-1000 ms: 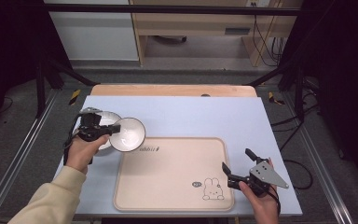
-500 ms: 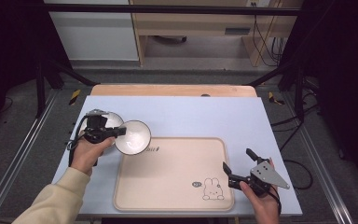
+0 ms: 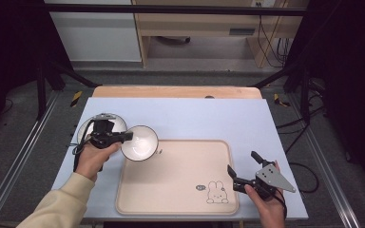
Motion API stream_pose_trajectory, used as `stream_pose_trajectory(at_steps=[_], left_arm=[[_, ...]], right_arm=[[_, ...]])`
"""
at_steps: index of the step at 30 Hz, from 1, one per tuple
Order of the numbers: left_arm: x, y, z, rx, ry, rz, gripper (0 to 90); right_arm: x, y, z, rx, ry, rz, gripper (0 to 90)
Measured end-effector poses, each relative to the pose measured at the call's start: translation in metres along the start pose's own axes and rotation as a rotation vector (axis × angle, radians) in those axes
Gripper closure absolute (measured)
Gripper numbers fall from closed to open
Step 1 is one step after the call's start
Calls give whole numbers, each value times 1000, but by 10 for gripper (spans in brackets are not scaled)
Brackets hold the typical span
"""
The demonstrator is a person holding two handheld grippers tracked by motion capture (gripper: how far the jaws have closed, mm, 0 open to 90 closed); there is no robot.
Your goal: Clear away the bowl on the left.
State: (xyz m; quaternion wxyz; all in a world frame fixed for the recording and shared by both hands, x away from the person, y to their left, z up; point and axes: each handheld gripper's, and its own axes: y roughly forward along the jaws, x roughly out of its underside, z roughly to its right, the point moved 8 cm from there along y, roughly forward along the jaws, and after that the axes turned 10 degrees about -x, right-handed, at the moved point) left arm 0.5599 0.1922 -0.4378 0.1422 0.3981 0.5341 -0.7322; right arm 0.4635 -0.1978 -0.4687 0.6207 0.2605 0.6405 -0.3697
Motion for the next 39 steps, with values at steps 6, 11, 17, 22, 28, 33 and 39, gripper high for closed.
stream_pose_trajectory(at_steps=[6,11,17,22,28,33,39], left_arm=[[2,3,6,1,17,-7,818],[6,4,10,19,13,-13,817],[9,6,17,34,21,-17,817],[10,7,26,48,31,-23,817],[12,8,37,66,56,-27,817],[16,12,44,77,64,-39,817],[22,16,54,93,76,-53,817]], right_arm=[[-1,0,0,-1,-4,4,53],[-2,-1,-1,-15,-12,12,50],[-2,-2,0,-14,-25,18,49],[-1,-3,1,-8,-29,16,50],[-1,-3,1,-7,-33,13,51],[0,-4,2,-14,-37,4,52],[0,-5,4,-11,-37,5,52]])
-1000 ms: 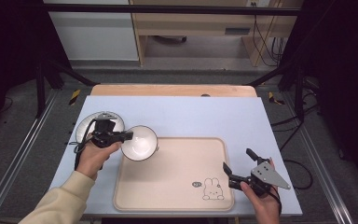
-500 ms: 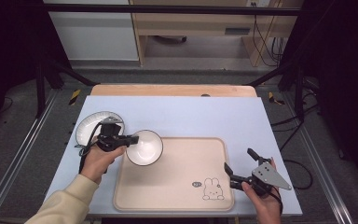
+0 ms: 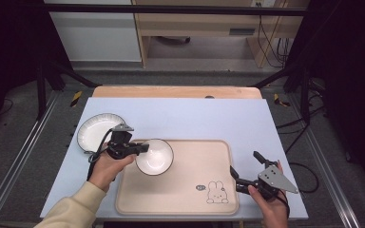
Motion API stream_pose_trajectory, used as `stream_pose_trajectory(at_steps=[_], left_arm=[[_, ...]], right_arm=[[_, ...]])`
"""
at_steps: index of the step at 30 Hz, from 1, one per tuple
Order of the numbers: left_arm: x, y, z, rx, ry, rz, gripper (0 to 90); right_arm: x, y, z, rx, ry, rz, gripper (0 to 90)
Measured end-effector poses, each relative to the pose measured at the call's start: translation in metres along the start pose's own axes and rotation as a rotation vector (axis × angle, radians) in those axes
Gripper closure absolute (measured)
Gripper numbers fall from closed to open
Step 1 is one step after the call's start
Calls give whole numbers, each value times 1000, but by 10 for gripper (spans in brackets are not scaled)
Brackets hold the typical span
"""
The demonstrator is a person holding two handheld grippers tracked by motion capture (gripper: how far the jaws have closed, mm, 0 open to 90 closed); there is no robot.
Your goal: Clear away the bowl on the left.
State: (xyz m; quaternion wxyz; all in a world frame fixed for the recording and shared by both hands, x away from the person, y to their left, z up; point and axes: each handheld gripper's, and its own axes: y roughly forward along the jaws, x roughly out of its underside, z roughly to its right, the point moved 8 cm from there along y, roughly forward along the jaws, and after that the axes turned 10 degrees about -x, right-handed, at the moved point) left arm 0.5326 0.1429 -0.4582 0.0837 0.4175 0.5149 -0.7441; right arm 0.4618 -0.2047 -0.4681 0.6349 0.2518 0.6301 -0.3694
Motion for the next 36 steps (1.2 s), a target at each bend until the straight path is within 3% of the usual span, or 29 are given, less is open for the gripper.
stream_pose_trajectory(at_steps=[24,36], left_arm=[[14,16,32,57,48,-50,817],[20,21,40,79,37,-63,816]], right_arm=[[1,-1,1,0,4,-3,52],[1,-1,1,1,5,-6,52]])
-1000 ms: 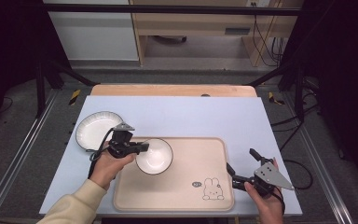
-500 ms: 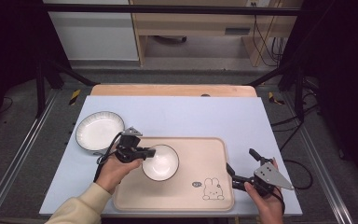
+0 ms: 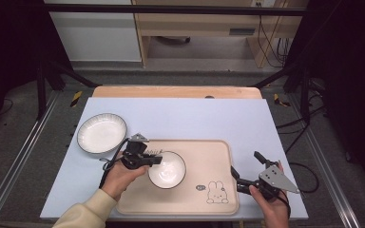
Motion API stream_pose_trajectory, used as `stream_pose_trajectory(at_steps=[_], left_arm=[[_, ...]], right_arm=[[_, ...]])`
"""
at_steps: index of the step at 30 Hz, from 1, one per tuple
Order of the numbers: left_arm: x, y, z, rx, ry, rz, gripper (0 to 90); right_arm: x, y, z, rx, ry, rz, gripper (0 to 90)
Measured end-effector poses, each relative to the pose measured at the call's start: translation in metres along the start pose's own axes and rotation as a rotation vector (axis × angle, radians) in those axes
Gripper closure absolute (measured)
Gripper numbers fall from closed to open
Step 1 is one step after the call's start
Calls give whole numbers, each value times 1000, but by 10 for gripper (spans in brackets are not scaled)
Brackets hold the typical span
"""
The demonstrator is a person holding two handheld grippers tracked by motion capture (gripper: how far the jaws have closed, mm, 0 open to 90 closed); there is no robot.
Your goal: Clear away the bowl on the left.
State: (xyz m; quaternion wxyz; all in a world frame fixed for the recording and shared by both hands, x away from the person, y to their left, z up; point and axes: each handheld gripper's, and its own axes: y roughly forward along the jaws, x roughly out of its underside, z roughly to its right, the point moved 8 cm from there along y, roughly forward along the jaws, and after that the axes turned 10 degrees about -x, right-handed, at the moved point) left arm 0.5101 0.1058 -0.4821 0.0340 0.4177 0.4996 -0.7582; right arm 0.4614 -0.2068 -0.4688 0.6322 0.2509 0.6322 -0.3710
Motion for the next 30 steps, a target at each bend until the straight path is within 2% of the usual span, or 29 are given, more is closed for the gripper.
stream_pose_trajectory(at_steps=[3,7,15,26,30], left_arm=[[1,1,1,10,-11,-3,816],[3,2,1,6,0,-14,816],[6,6,3,6,-7,-22,816],[11,11,6,13,8,-41,814],[11,14,6,18,-12,-39,814]], right_arm=[[0,0,0,1,1,0,52],[0,0,0,1,1,-1,52],[0,1,-1,-3,-1,-2,52],[0,1,-1,-4,2,-4,52],[0,1,-1,-4,1,-2,52]])
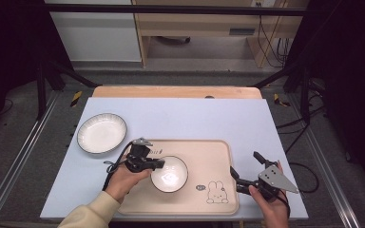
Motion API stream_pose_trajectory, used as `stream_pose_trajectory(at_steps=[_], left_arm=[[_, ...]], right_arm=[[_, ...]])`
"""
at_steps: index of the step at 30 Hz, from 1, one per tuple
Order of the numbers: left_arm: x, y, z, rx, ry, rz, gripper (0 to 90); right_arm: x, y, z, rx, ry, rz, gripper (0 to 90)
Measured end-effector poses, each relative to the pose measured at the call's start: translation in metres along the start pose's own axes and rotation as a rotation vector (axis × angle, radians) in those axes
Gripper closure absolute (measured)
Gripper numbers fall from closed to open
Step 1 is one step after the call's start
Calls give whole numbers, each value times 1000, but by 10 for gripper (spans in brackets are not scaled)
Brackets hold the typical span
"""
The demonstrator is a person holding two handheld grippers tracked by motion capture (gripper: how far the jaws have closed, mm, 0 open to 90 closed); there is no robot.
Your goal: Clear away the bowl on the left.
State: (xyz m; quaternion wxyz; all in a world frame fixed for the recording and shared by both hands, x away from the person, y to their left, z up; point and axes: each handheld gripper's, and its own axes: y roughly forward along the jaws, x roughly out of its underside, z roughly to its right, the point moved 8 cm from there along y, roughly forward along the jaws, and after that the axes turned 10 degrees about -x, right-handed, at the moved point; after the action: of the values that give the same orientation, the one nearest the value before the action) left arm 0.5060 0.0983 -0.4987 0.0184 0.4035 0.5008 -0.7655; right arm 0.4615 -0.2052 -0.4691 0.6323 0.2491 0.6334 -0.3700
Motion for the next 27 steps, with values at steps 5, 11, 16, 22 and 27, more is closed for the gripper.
stream_pose_trajectory(at_steps=[5,11,16,22,27], left_arm=[[0,2,-1,6,-8,-9,815],[1,4,-4,16,-20,-21,816],[0,5,-4,11,-14,-29,816],[0,5,-4,14,-14,-27,815],[0,5,-4,9,-2,-24,815]], right_arm=[[0,0,0,-4,2,2,52],[0,1,-1,-6,1,1,52],[0,1,-1,-5,2,-2,52],[0,1,-1,-5,2,-2,52],[1,1,-1,-4,5,-9,52]])
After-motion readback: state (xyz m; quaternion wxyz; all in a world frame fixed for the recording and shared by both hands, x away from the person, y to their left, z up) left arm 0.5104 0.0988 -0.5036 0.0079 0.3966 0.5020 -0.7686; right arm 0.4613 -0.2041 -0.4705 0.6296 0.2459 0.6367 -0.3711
